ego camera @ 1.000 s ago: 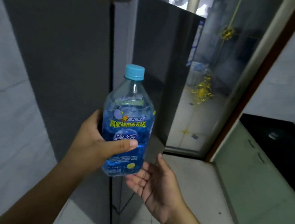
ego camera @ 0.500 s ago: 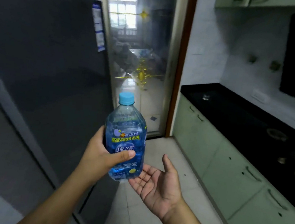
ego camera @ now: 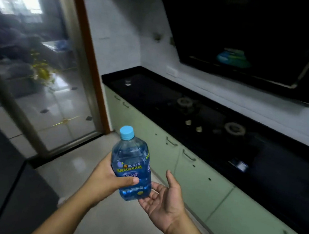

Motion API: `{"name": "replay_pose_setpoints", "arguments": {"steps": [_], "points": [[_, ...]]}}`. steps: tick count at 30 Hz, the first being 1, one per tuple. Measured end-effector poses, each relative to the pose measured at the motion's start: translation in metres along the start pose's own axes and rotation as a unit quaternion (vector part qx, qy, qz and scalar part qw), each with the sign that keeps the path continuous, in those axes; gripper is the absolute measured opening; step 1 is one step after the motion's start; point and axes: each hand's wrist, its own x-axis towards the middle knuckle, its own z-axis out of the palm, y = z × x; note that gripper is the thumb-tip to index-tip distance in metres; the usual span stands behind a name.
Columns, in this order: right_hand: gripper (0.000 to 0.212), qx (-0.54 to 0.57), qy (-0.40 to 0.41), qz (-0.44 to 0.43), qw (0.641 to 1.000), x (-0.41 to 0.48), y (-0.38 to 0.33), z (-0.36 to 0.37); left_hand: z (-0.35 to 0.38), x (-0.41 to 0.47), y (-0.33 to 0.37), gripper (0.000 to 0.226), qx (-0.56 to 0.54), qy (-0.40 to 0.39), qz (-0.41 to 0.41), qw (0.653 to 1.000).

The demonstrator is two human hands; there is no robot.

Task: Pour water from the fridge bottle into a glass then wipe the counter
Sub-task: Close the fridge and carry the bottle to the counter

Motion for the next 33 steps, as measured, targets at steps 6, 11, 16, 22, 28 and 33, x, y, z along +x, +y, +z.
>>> {"name": "replay_pose_setpoints", "arguments": {"steps": [6,11,16,22,28,33], "points": [[0.076,0.085,0.052,-0.051,0.994,-0.005,-0.056,-0.072,0.092,0.059,0.001,0.073,0.029,-0.100,0.001,0.995],[0.078,0.130,0.096,-0.099,0.982,-0.006,-0.104,-0.118,0.162,0.111,-0.001,0.077,0.041,-0.178,0.011,0.983],[0.077,0.167,0.135,-0.151,0.965,-0.001,-0.160,-0.156,0.233,0.170,0.001,0.085,0.040,-0.245,0.024,0.968],[0.076,0.217,0.174,-0.215,0.936,-0.002,-0.218,-0.202,0.322,0.229,0.009,0.087,0.038,-0.326,0.038,0.944],[0.076,0.283,0.214,-0.251,0.900,-0.021,-0.246,-0.263,0.412,0.249,0.014,0.089,0.044,-0.415,0.029,0.908],[0.076,0.306,0.243,-0.257,0.884,-0.039,-0.267,-0.331,0.493,0.245,0.007,0.092,0.057,-0.464,0.008,0.884]]}}
